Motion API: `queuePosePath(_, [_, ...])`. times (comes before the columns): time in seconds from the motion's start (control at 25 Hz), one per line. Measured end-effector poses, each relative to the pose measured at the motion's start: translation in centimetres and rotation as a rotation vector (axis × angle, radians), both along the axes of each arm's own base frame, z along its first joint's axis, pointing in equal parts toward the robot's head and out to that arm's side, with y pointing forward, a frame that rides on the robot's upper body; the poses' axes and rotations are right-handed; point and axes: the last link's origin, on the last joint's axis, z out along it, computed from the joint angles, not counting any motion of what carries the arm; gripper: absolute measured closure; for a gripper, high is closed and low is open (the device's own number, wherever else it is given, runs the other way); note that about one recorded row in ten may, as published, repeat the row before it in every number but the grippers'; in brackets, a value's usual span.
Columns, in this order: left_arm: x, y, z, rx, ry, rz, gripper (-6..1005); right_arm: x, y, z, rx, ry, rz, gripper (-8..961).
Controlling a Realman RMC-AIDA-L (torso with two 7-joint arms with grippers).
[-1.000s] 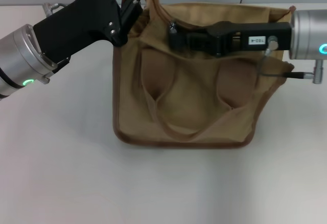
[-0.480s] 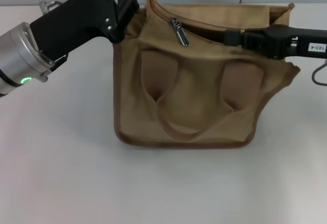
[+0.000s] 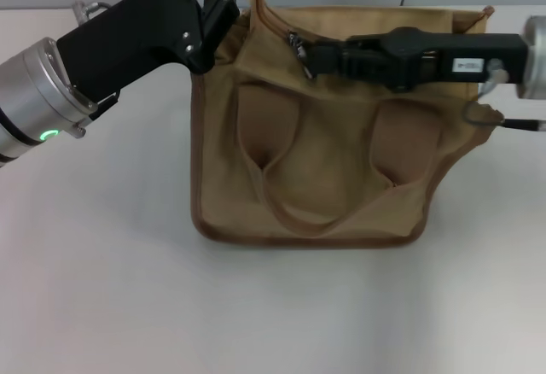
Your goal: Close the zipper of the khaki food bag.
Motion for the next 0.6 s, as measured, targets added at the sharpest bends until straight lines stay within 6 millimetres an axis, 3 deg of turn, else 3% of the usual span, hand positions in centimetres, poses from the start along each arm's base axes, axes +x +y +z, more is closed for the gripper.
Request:
queuePosePath(0.12, [0.0,0.0,0.0,-0.001,0.000,-0.001,965,-0.9,0.5,-1.3,-0.009,-0.043,0.021,741])
queuePosePath(0.32, [0.3,0.1,-0.1,-0.002,-0.001,-0.009,963,-1.5,0.4,-2.0,-0.025,-0.054,0.038,749])
queuePosePath(0.6, [0.4,0.1,-0.2,-0.005,-0.004,-0.010,961,-1.6,0.4,-2.1,-0.017,-0.043,0.026,871])
